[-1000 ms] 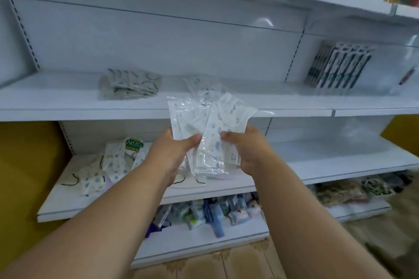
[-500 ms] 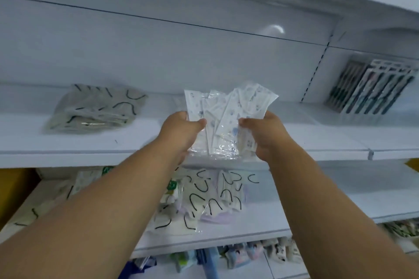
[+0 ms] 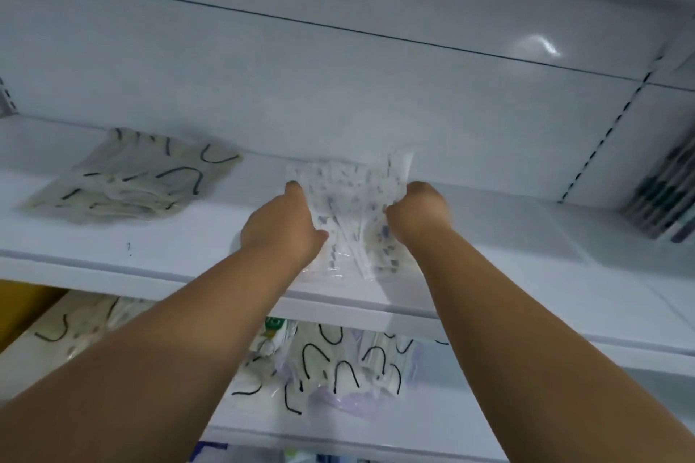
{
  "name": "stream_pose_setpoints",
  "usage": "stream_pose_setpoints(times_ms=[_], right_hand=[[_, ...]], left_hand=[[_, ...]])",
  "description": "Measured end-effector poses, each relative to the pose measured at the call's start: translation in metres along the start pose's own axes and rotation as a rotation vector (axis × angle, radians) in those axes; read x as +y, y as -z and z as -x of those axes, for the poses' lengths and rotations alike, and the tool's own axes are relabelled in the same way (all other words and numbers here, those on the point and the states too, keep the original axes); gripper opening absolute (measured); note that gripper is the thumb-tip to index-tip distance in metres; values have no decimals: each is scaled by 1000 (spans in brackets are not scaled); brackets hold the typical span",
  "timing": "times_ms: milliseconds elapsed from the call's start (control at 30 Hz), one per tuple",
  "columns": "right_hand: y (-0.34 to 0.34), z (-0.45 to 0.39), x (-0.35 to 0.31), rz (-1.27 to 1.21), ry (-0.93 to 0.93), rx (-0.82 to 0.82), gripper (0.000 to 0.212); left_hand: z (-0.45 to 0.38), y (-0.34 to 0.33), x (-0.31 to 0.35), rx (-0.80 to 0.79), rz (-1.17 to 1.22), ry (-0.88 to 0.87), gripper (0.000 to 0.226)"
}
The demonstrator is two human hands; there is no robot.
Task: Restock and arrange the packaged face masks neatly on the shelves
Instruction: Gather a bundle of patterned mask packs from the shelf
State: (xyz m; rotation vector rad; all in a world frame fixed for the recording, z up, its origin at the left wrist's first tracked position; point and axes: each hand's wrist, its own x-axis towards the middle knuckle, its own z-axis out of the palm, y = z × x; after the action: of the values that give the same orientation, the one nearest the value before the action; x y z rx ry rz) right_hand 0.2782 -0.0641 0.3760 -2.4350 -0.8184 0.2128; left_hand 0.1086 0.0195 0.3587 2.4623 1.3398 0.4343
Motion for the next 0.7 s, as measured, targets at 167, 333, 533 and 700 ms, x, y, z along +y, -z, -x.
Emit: stream_pose_setpoints(times_ms=[167,333,533,700], right_hand=[[-2,-13,-17,19,59,-49,15],[-14,-40,-34,-112,72,-29,21],[-22,-59,-44,197,108,-13,26],[-23,-46,-34,316,165,134,58]], left_hand=[[0,-9,8,182,-237,-231,50],[-12,-18,6,-25,-125,-321,35],[-30,-11,0,-63,-212,-249,37],[-32,-6,-2,-35,-262,-284,37]])
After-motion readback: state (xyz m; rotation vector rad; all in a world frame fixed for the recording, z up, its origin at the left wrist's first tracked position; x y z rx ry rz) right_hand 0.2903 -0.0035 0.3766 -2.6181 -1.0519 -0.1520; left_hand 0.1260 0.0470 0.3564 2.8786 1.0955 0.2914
